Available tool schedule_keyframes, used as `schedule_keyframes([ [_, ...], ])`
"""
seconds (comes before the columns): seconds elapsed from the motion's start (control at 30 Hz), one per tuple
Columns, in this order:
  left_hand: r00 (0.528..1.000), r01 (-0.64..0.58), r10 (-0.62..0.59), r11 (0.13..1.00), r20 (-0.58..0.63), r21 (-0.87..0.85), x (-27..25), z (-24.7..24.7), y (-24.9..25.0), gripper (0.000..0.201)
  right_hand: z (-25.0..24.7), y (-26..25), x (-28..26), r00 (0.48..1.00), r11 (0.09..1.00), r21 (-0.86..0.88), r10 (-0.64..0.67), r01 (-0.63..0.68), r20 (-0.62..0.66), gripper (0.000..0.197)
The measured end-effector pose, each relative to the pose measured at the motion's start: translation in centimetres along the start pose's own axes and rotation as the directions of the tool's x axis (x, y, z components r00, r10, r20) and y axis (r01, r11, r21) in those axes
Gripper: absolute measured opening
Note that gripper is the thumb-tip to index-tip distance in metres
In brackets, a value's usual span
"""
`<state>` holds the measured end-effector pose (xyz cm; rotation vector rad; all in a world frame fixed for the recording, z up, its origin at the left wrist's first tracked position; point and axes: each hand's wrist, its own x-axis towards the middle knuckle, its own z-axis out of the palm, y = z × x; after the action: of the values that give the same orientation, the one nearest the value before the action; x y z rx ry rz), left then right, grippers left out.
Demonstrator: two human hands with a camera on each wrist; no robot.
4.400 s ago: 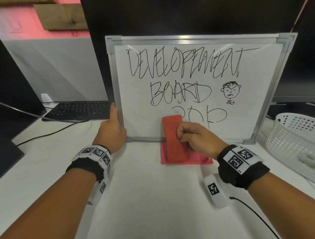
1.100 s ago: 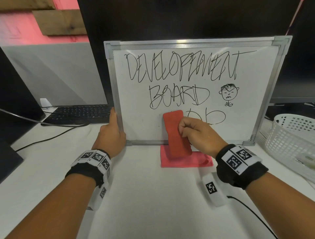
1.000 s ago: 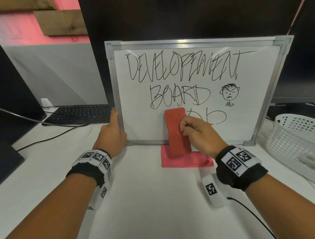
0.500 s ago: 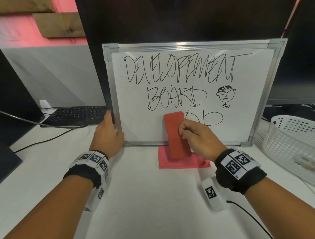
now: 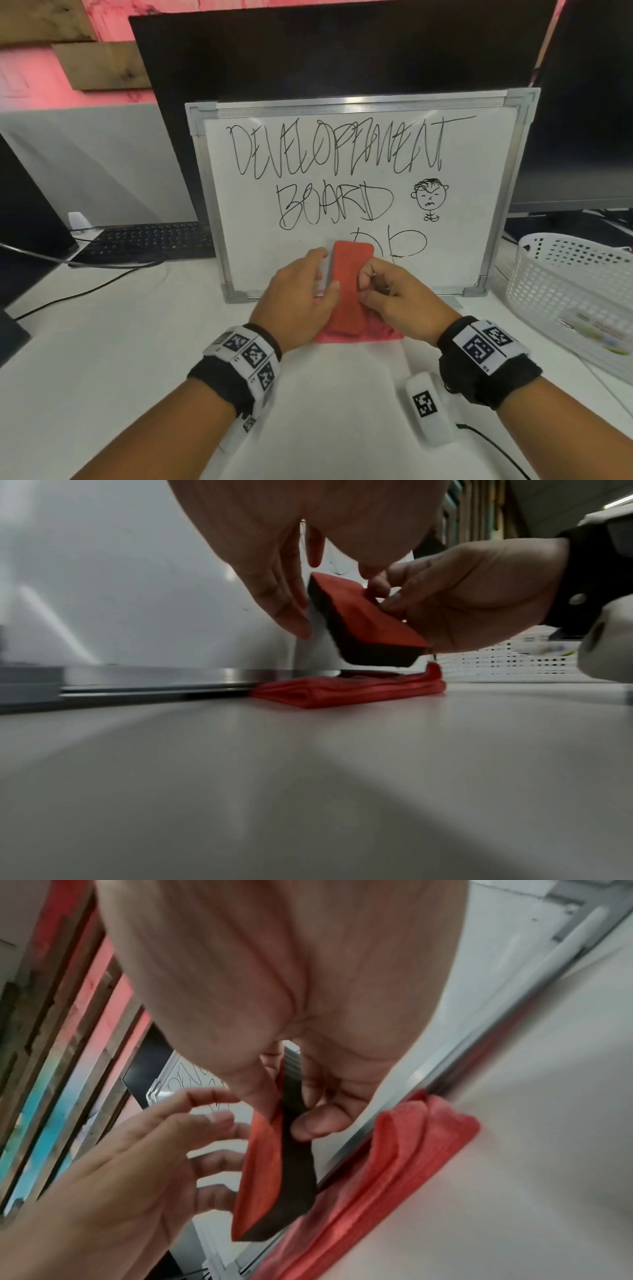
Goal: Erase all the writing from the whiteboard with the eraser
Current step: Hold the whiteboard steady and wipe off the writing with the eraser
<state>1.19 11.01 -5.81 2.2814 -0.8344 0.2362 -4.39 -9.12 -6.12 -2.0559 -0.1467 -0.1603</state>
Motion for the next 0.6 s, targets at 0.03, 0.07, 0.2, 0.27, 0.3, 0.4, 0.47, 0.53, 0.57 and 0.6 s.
schedule_keyframes([
  [0.03, 1.000, -0.025, 0.025, 1.000, 0.013, 0.007, 0.1, 0.7, 0.7, 0.053, 0.0, 0.2, -0.2, 1.000, 1.000, 0.018, -0.013, 0.013, -0.008, 0.024],
  [0.07, 0.998, -0.054, 0.053, 0.998, 0.017, 0.028, 0.1, 1.2, 1.3, 0.059, 0.0, 0.3, -0.4, 1.000, 0.999, 0.036, -0.026, 0.027, -0.016, 0.025],
  [0.2, 0.995, -0.094, 0.095, 0.988, -0.001, 0.121, 0.5, 2.5, 2.6, 0.068, -0.6, 0.5, -0.7, 0.997, 0.995, 0.074, -0.069, 0.070, -0.017, 0.022],
  [0.27, 0.996, -0.079, 0.084, 0.985, -0.023, 0.155, 0.8, 2.7, 2.8, 0.068, -0.9, 0.1, -0.9, 0.996, 0.996, 0.017, -0.090, 0.090, 0.020, 0.022],
  [0.3, 0.997, -0.067, 0.073, 0.984, -0.027, 0.163, 1.0, 2.8, 2.9, 0.068, -1.1, -0.1, -1.0, 0.994, 0.995, -0.017, -0.100, 0.101, 0.037, 0.022],
  [0.4, 0.999, -0.031, 0.036, 0.978, -0.019, 0.207, 1.2, 2.8, 3.1, 0.067, -2.4, -0.6, -1.2, 0.991, 0.978, -0.166, -0.119, 0.126, 0.052, 0.020],
  [0.47, 0.999, -0.018, 0.026, 0.963, -0.027, 0.268, 1.2, 2.7, 3.1, 0.062, -4.0, -0.4, -1.2, 0.993, 0.915, -0.387, -0.103, 0.116, 0.054, 0.021],
  [0.53, 0.998, -0.014, 0.031, 0.940, -0.046, 0.340, 1.2, 2.7, 3.1, 0.057, -5.1, 0.0, -1.3, 0.995, 0.795, -0.603, 0.003, 0.057, 0.099, 0.023],
  [0.57, 0.997, -0.020, 0.045, 0.930, -0.059, 0.367, 1.2, 2.9, 3.1, 0.055, -5.4, 0.2, -1.5, 0.991, 0.736, -0.677, 0.074, 0.022, 0.112, 0.024],
  [0.6, 0.995, -0.029, 0.064, 0.922, -0.078, 0.385, 1.3, 3.0, 3.0, 0.054, -5.4, 0.5, -1.7, 0.985, 0.678, -0.735, 0.130, -0.003, 0.116, 0.025],
])
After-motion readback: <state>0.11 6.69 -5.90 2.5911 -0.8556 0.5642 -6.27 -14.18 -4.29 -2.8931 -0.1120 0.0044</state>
